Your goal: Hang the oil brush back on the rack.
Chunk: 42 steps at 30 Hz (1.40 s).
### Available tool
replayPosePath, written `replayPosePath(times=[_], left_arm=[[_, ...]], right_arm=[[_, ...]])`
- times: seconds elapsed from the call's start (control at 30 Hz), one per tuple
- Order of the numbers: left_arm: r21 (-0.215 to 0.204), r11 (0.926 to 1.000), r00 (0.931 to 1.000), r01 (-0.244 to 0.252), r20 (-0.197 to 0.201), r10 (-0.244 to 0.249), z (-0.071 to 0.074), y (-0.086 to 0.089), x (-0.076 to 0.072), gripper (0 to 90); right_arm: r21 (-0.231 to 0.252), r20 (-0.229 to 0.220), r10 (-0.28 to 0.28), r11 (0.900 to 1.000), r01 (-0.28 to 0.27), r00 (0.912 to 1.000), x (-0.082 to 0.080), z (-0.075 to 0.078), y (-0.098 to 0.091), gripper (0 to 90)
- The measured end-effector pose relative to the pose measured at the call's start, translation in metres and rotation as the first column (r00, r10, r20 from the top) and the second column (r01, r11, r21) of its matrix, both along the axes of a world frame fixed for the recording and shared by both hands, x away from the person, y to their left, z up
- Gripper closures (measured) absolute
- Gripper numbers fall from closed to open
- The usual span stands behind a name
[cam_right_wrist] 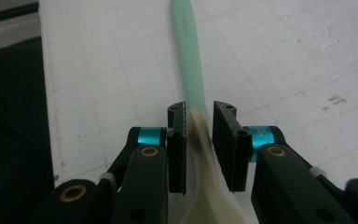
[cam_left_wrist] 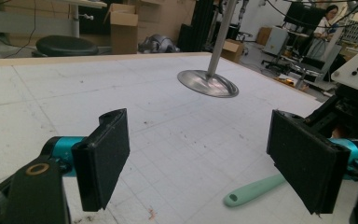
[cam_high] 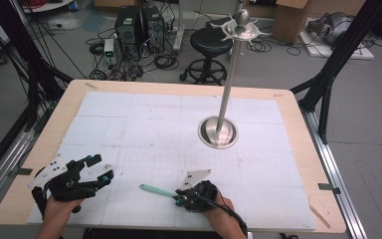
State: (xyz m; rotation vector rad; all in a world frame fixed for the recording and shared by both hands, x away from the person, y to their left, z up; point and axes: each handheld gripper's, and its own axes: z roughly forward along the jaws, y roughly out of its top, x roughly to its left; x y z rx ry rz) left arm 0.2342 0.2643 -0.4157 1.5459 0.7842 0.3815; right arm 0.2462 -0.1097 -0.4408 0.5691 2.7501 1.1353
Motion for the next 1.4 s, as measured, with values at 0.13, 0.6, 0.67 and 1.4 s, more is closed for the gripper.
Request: replayPosePath(times=[0.13,0.6,0.67,1.4], left_arm=[[0.001,1.0000,1.0000,0.005,-0.003,-0.005,0.000,-0.001,0.000,22.1],[-0.004,0.9999,0.9999,0.013,-0.005,-0.013,0.001,0.000,0.000,23.4],[-0.007,0.9999,0.9999,0.012,-0.003,-0.012,0.001,0.000,0.000,23.4],[-0.090,0.9748,0.9790,0.204,0.016,-0.203,0.010,-0.019,-0.002,26.5]], right_arm=[[0.000,-0.018,0.006,1.0000,-0.006,0.9998,0.003,0.000,0.000,79.4],[-0.022,-0.066,-0.006,0.9997,0.004,0.9978,0.007,0.005,0.002,83.0],[-0.008,-0.060,-0.004,1.0000,0.003,0.9982,0.007,0.006,0.002,83.0],[0.349,-0.019,0.046,0.9363,-0.036,0.9988,-0.001,0.032,-0.019,82.8]])
